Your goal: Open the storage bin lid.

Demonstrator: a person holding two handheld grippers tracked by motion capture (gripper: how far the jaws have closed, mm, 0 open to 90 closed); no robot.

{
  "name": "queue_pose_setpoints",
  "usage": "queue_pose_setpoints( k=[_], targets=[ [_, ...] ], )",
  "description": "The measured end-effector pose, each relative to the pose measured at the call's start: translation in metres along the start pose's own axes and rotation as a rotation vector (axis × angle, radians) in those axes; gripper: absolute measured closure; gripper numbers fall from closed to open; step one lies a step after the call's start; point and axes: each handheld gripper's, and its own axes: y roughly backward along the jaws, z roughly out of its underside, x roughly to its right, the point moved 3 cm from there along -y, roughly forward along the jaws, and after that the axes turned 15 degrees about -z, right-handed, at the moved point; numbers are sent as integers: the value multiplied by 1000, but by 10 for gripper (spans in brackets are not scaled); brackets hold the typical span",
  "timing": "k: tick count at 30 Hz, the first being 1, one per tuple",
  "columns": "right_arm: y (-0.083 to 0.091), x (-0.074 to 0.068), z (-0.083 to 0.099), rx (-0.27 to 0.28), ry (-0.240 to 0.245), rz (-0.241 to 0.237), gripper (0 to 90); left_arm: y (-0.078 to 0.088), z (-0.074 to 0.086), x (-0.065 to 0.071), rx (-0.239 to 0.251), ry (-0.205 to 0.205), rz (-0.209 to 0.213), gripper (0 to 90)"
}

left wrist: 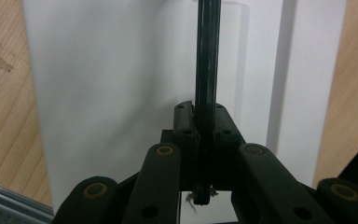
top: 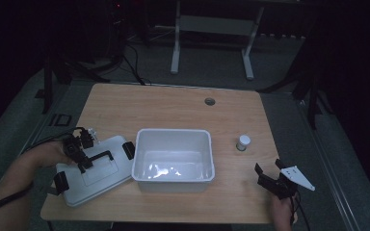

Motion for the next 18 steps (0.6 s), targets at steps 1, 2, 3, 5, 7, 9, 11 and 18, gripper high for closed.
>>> queue_pose_setpoints(
  k=[1, 2, 3, 5, 7, 9, 11, 18],
  targets=[
    [0, 0, 0, 0, -1, -1, 140, -1, 0, 0, 4, 8, 7, 836],
    [0, 0, 0, -2, 2, -1, 140, -1, 0, 0, 6, 5, 6, 835],
    [0, 0, 0, -4, 2, 0, 140, -2, 0, 0, 10, 17, 14, 836],
    [-1, 0, 0, -10, 5, 0, 140, -2, 0, -1, 10, 14, 12, 833],
    [-1, 0, 0, -13, 5, -2, 140, -2, 0, -1, 7, 10, 8, 822],
    [-1, -1, -1, -15, 2, -14, 140, -1, 0, -3, 13, 34, 2, 711],
    [-2, -2, -1, -31, 2, -40, 140, 1, 1, -7, 22, 59, -30, 568],
    [-3, -4, -2, -127, 14, -121, 140, 2, 2, -10, 0, 57, -49, 431]
  ],
)
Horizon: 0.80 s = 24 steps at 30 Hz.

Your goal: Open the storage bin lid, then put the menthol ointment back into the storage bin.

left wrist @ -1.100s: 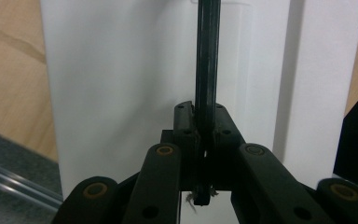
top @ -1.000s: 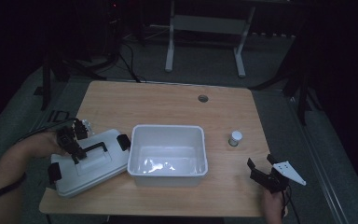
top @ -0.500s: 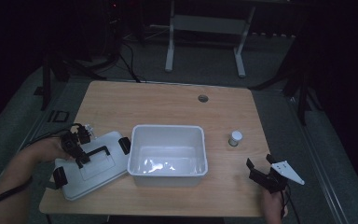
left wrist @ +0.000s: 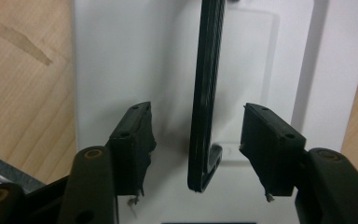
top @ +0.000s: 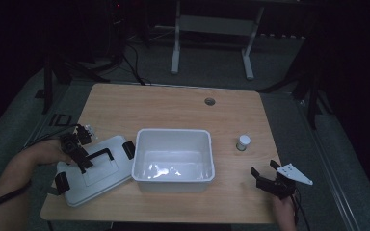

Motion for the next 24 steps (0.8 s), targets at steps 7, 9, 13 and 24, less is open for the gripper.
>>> queue_pose_setpoints(
  k=[7, 9, 13, 24],
  targets=[
    [-1, 1, 3, -222, -80, -52, 139, 1, 4, 1, -10, -3, -6, 431],
    [1, 3, 1, -297, -110, -38, 139, 1, 4, 1, -11, -2, -7, 431],
    [6, 5, -4, -398, -172, -32, 137, 3, 4, 1, -8, 2, -6, 431],
    [11, 0, -17, -668, -154, -5, 138, 7, 6, 2, -8, -2, -4, 431]
  ],
)
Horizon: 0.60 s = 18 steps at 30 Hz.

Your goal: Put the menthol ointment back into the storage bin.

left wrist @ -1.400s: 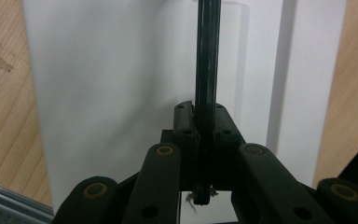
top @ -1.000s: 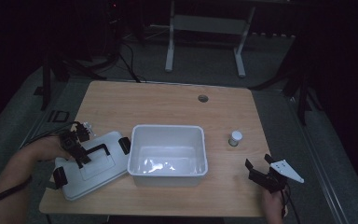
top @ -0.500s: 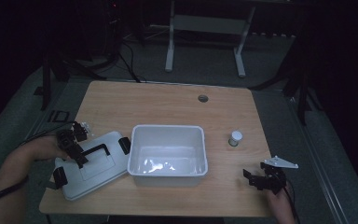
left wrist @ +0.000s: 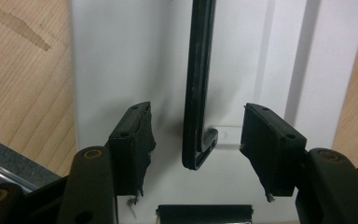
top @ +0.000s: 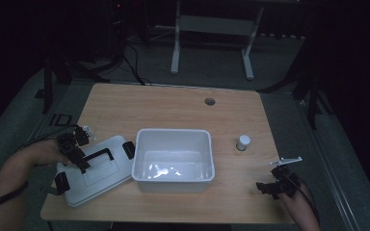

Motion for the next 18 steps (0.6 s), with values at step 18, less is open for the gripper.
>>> queue_pose_setpoints(
  k=[18],
  targets=[
    [9, 12, -18, -423, 94, -54, 125, 5, 2, 1, -38, -11, -1, 431]
  ],
)
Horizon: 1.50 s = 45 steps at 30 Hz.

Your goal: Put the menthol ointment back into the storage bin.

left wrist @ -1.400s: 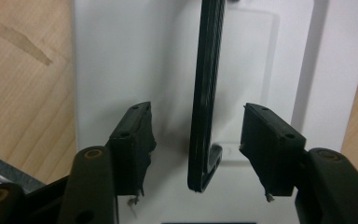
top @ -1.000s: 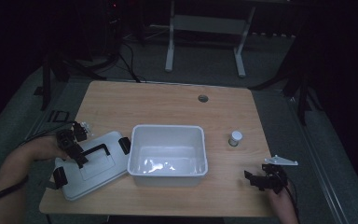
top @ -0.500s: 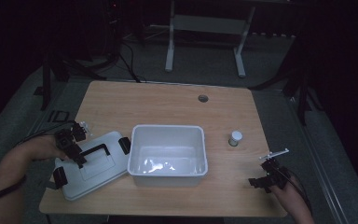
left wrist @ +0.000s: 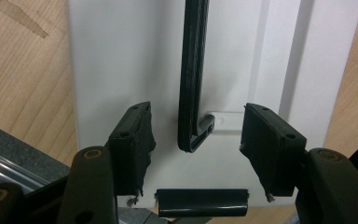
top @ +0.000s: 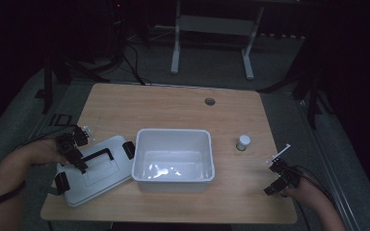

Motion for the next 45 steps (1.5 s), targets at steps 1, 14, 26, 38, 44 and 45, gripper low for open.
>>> queue_pose_setpoints(
  k=[1, 14, 26, 38, 44, 45],
  targets=[
    [1, 1, -3, -33, 5, 16, 118, 1, 0, 0, 3, -4, -2, 432],
    [14, 1, -35, -119, 107, -9, 138, 1, -2, 2, -5, -13, -4, 432],
    [25, 10, -73, -77, 91, 1, 163, 0, -3, 2, -8, -20, -5, 432],
    [31, 11, -115, -31, 86, -16, 163, -1, -3, 3, -16, -25, -3, 432],
    [34, 9, -136, -24, 101, -2, 164, -5, -3, 3, -20, -24, 1, 432],
    [34, 9, -142, -25, 104, -6, 164, -5, -3, 3, -18, -24, 3, 432]
  ],
)
